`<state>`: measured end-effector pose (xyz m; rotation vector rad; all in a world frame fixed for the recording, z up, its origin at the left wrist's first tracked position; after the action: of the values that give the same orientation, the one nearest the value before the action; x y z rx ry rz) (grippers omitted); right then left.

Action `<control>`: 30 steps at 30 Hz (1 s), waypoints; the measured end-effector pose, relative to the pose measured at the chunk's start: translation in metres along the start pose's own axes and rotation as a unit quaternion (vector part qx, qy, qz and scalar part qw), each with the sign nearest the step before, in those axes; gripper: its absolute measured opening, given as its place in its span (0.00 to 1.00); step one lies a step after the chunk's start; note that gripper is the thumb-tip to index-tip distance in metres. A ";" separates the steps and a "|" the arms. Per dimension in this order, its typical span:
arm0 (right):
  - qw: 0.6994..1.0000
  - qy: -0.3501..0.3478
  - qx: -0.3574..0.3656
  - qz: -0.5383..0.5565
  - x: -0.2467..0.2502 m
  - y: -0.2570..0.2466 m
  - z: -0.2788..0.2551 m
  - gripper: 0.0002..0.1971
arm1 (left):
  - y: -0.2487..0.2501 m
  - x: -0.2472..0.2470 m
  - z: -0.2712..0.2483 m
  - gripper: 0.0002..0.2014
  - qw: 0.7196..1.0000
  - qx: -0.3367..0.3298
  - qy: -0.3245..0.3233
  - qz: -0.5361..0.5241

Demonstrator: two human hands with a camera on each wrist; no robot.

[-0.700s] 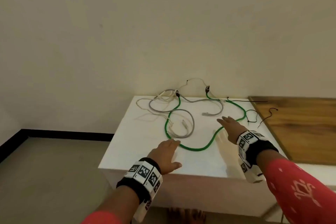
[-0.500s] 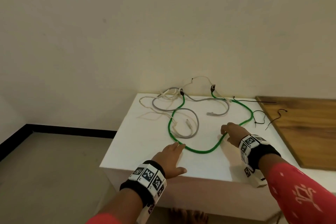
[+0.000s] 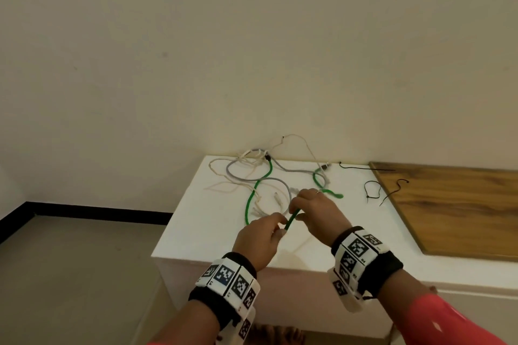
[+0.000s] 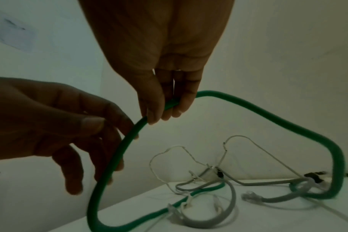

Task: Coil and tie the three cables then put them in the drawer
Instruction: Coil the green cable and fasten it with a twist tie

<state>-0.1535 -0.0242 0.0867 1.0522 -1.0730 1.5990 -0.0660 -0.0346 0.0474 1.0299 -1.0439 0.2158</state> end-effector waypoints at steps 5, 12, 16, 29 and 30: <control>0.998 0.057 0.035 0.020 0.012 -0.024 -0.019 0.10 | 0.011 0.018 -0.019 0.10 0.999 -0.013 -0.011 -0.047; 0.989 0.065 -0.088 0.098 0.009 -0.002 -0.036 0.10 | 0.019 0.042 -0.036 0.07 0.987 -0.034 -0.022 -0.157; 0.953 0.019 -0.198 0.229 -0.012 0.047 -0.057 0.05 | 0.003 0.089 -0.041 0.10 0.954 -0.027 0.060 -0.292; 0.855 0.048 -0.202 0.475 0.033 0.011 -0.053 0.07 | -0.027 0.128 -0.076 0.07 0.962 0.029 0.184 -0.198; 0.848 0.039 -0.195 0.491 0.037 0.001 -0.050 0.07 | -0.018 0.119 -0.079 0.06 0.972 0.017 0.145 -0.185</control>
<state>-0.1700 0.0313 0.1084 0.0982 -1.9542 2.0059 0.0561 -0.0180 0.1226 1.1652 -0.5726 0.0760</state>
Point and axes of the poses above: each hand's wrist, its own z-axis towards the middle knuckle, its own x-axis out of the back of the hand, y = z × x, the point moved 10 cm from there along z, towards the middle knuckle, and after that the axes turned 3 degrees about -y, right-handed, at the moved point
